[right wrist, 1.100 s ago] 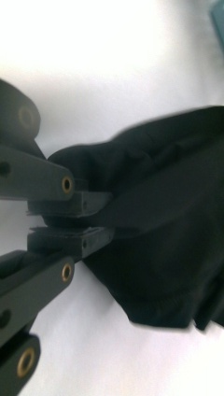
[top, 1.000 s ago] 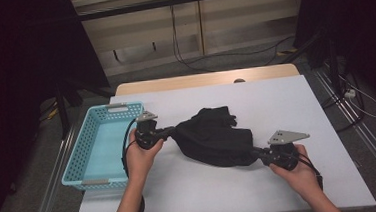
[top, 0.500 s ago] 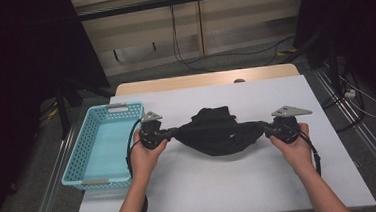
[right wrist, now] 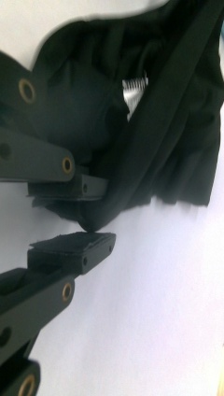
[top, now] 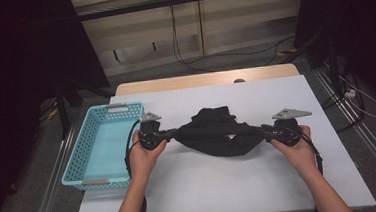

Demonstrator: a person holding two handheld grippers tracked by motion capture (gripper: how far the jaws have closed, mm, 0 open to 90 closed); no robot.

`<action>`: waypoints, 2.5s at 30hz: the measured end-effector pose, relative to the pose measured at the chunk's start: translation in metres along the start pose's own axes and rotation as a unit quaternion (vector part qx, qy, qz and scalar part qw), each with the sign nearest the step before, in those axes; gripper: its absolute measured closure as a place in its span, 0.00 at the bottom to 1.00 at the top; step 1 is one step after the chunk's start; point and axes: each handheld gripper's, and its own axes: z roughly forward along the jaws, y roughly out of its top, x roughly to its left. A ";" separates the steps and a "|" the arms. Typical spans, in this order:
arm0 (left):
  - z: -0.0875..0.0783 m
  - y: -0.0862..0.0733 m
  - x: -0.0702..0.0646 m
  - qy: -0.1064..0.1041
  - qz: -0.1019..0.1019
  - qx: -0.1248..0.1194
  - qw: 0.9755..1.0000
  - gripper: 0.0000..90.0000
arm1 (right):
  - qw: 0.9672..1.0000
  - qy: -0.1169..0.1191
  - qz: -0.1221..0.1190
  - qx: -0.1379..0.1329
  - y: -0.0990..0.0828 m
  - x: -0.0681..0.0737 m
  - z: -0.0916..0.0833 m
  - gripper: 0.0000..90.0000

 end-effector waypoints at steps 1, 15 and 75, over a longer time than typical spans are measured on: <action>0.000 0.000 -0.001 -0.001 0.001 0.000 1.000 0.97 | 1.000 0.004 -0.001 -0.001 0.000 0.002 -0.002 0.76; -0.006 -0.001 0.002 0.008 -0.007 -0.005 1.000 0.97 | 0.999 0.033 -0.008 -0.008 -0.008 0.017 -0.025 0.50; -0.003 0.016 -0.006 -0.042 0.011 -0.007 0.999 0.98 | 0.997 0.078 0.001 -0.024 -0.025 0.018 -0.031 0.99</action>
